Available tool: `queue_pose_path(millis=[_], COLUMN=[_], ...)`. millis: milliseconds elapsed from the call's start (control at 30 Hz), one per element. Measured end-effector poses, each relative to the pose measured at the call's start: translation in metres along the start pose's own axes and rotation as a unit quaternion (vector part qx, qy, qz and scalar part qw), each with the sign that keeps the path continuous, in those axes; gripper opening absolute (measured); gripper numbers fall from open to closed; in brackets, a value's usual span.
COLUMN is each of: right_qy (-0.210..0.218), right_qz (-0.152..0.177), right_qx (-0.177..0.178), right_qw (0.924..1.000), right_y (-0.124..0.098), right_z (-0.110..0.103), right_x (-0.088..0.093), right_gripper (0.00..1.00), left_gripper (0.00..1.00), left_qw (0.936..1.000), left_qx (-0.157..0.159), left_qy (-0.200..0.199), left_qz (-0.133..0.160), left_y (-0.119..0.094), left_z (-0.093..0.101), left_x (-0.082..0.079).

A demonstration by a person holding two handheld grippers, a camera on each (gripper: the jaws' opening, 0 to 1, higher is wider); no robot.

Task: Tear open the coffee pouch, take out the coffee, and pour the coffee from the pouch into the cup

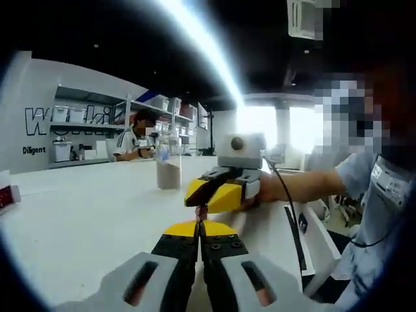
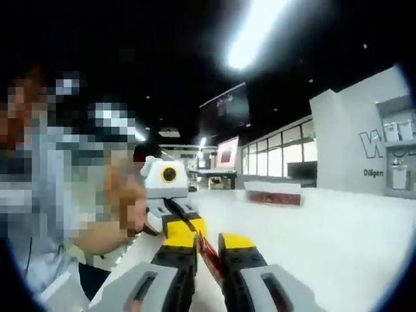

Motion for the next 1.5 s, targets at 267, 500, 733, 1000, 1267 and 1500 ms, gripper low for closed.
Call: queue_pose_path(millis=[267,500,733,1000,1267,1500], right_qy=[-0.007,0.052,0.125,0.179,0.3,0.28], right_qz=[-0.015,-0.001,0.011,0.002,0.007,-0.003], right_qx=[-0.005,0.016,0.032,0.013,0.026,0.034], right_qw=[0.9998,0.9985,0.9916,0.9838,0.9536,0.9593], right_y=[-0.001,-0.003,-0.005,0.0,0.0,0.001], right_z=[-0.002,0.003,0.004,-0.011,-0.01,-0.011], right_x=[0.002,-0.002,-0.002,0.001,0.004,0.008], right_gripper=[0.04,0.03,0.02,0.02,0.02,0.03], left_gripper=[0.04,0.04,0.21,0.2,0.11,0.09], left_qw=[0.9997,0.999,0.9974,0.9953,0.9938,0.9933], left_qx=[0.011,0.007,0.018,0.017,0.02,0.02], left_qy=[0.014,0.043,0.065,0.092,0.106,0.11], left_qz=[-0.015,-0.011,-0.026,-0.023,-0.029,-0.03], left_y=[0.002,0.003,0.007,0.005,0.007,0.007], left_z=[0.005,0.006,0.007,0.009,0.012,0.014], left_x=[0.004,0.002,0.006,0.004,0.005,0.005])
Point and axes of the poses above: the point that each gripper's makers call its tool centre point, and the gripper's own axes: y roughly forward along the fingers, z roughly to its right, x roughly out of its underside, the point moved 6 cm from there along -y, roughly backward along the fingers, and after that the axes turned 15 degrees about z, right-handed, at the moved point
